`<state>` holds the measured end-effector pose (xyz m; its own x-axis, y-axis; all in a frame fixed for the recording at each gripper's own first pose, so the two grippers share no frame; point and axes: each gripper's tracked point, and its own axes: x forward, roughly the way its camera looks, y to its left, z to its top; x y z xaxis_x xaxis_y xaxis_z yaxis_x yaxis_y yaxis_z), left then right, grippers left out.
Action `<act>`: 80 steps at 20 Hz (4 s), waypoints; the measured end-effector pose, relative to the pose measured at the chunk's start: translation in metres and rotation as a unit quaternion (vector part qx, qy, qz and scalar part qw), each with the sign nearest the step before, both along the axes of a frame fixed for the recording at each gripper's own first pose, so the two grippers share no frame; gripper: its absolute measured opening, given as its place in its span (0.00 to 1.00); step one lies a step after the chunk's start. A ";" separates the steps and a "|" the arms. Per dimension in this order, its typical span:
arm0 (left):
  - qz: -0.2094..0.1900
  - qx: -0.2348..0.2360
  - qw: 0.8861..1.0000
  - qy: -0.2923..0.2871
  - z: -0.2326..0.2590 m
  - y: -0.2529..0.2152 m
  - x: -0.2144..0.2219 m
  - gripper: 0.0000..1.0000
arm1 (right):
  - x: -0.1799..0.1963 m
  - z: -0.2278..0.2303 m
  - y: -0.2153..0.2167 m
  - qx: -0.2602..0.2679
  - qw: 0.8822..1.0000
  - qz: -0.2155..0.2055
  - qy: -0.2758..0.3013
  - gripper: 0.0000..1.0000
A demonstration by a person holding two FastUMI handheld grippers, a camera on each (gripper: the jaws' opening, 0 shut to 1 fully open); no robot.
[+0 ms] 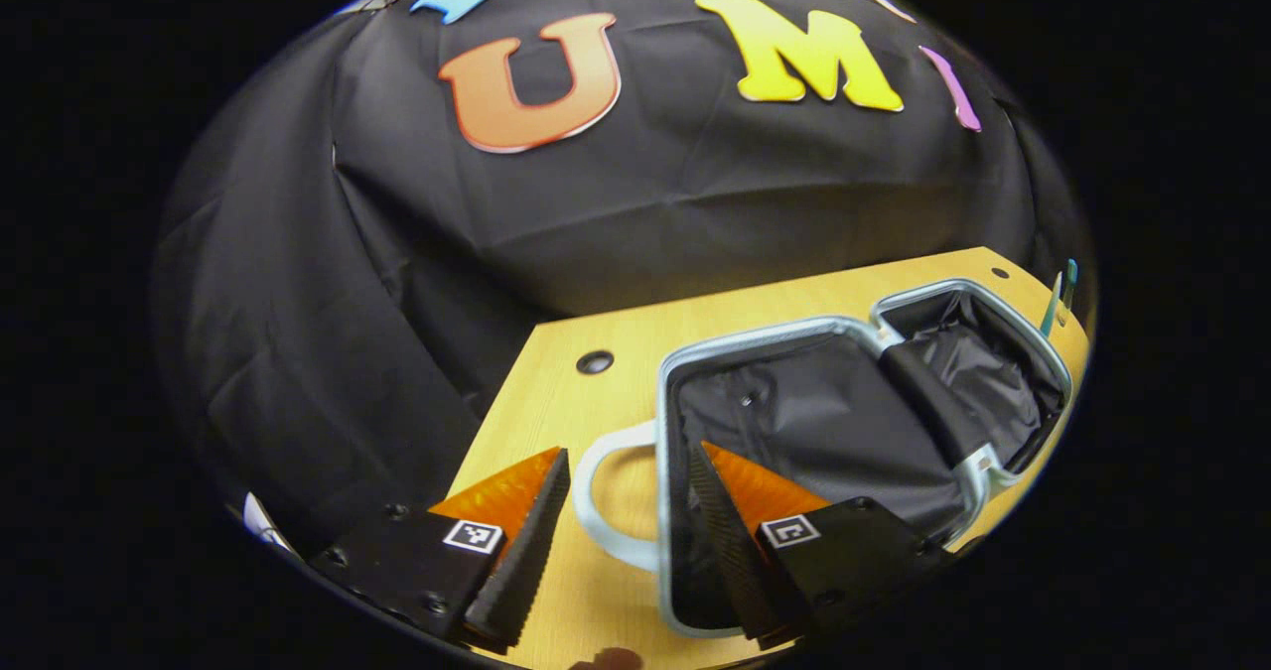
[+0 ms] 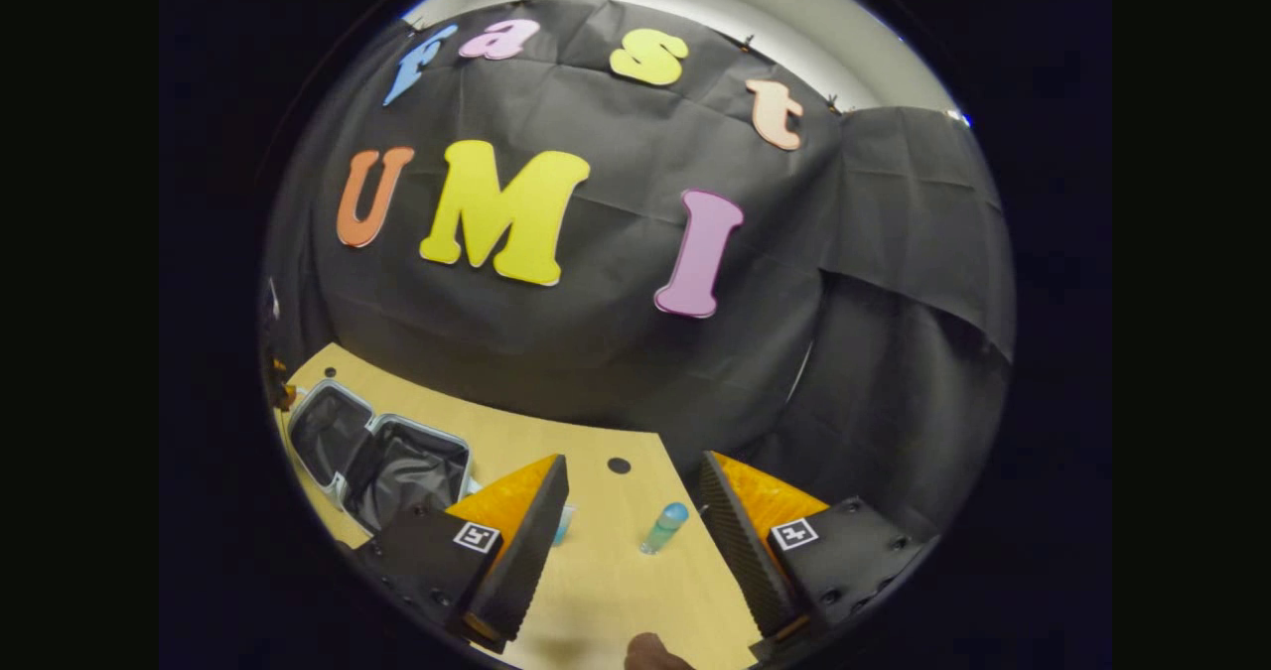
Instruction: First open the suitcase, pack the skin care products into it, and then close the suitcase.
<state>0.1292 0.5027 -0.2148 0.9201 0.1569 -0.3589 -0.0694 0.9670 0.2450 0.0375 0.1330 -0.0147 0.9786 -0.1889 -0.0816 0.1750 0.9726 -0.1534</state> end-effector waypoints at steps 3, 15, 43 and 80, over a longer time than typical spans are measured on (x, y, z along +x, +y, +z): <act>-0.020 0.005 0.999 -0.033 0.039 -0.050 -0.006 0.91 | 0.001 -0.002 0.009 -0.003 0.999 0.040 -0.010 0.80; -0.140 -0.096 0.985 0.007 0.034 -0.375 -0.040 0.99 | 0.003 -0.060 -0.084 0.051 0.996 0.063 0.041 0.82; -0.165 -0.117 0.977 0.073 -0.097 -0.603 0.073 0.50 | 0.079 -0.203 -0.189 0.051 0.979 0.131 0.148 0.83; 0.012 -0.120 0.963 0.240 -0.116 -0.286 -0.017 0.49 | -0.004 -0.156 -0.008 0.094 0.975 0.130 0.152 0.39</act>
